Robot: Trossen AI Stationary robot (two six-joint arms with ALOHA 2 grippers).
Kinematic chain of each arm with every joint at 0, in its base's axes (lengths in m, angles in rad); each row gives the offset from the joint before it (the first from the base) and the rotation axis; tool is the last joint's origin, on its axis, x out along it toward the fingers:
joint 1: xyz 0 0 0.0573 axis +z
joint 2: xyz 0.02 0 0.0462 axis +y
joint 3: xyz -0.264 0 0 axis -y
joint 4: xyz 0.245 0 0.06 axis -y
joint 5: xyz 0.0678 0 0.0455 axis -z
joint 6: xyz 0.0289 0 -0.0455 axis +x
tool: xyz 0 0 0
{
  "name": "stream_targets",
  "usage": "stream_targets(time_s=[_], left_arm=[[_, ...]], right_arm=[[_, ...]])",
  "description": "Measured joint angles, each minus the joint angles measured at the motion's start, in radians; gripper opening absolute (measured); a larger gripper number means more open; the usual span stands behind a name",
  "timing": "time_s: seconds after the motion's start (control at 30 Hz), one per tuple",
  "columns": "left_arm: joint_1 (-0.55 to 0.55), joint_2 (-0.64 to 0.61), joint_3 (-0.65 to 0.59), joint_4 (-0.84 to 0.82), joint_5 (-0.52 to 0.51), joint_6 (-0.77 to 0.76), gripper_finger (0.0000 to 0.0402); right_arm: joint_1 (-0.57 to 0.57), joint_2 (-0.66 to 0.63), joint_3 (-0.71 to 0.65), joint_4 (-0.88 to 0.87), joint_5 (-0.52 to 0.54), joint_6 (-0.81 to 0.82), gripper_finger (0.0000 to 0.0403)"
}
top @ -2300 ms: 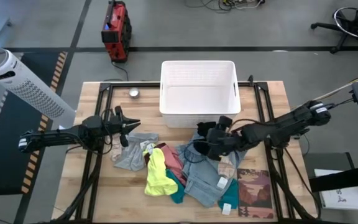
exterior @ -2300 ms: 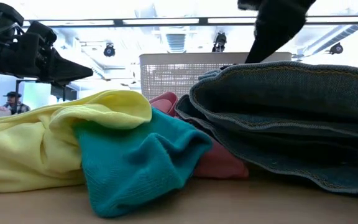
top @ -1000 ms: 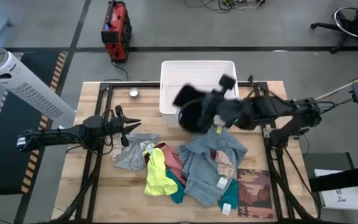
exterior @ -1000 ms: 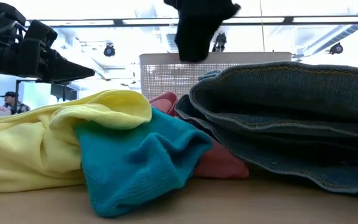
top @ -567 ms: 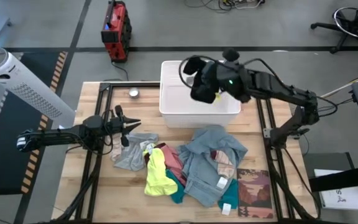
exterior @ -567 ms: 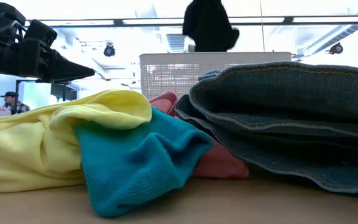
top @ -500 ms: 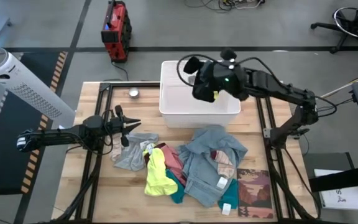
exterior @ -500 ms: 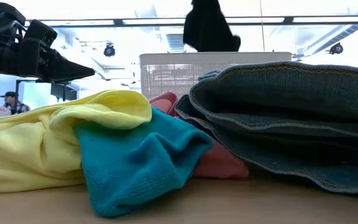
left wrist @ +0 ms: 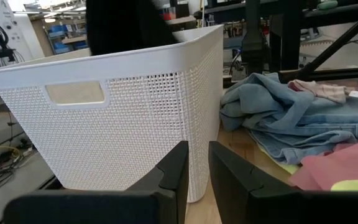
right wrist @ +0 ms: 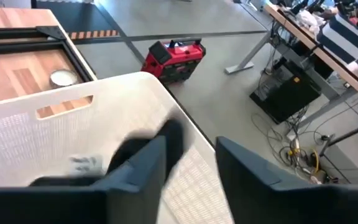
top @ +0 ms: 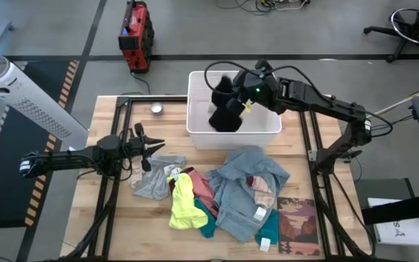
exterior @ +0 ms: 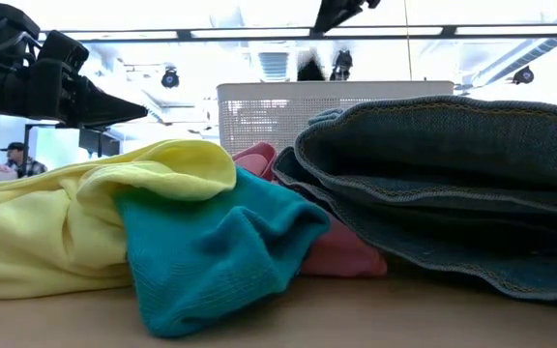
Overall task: Sort clothes
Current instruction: Put the black shorts into the white bin, then put the pink underwear into the white bin
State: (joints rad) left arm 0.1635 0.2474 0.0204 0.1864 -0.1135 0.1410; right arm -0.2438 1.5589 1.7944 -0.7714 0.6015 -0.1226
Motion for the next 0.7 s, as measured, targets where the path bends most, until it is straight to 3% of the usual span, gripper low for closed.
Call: stream_targets(time_s=[0.17, 0.27, 0.5, 0.7], left_arm=[[0.000, 0.000, 0.000, 0.000, 0.000, 0.000, 0.0050], [0.000, 0.000, 0.000, 0.000, 0.000, 0.000, 0.0050], [0.000, 0.000, 0.000, 0.000, 0.000, -0.002, 0.0050], [0.000, 0.000, 0.000, 0.000, 0.000, -0.003, 0.0050]], right_arm=[[0.054, -0.014, 0.000, -0.002, -0.013, -0.046, 0.0203], [0.123, -0.030, 0.001, -0.002, -0.091, -0.056, 0.0224], [0.286, -0.001, -0.059, -0.009, -0.483, 0.055, 0.0223], [0.380, 0.093, -0.183, 0.110, -0.525, 0.121, 0.0220]])
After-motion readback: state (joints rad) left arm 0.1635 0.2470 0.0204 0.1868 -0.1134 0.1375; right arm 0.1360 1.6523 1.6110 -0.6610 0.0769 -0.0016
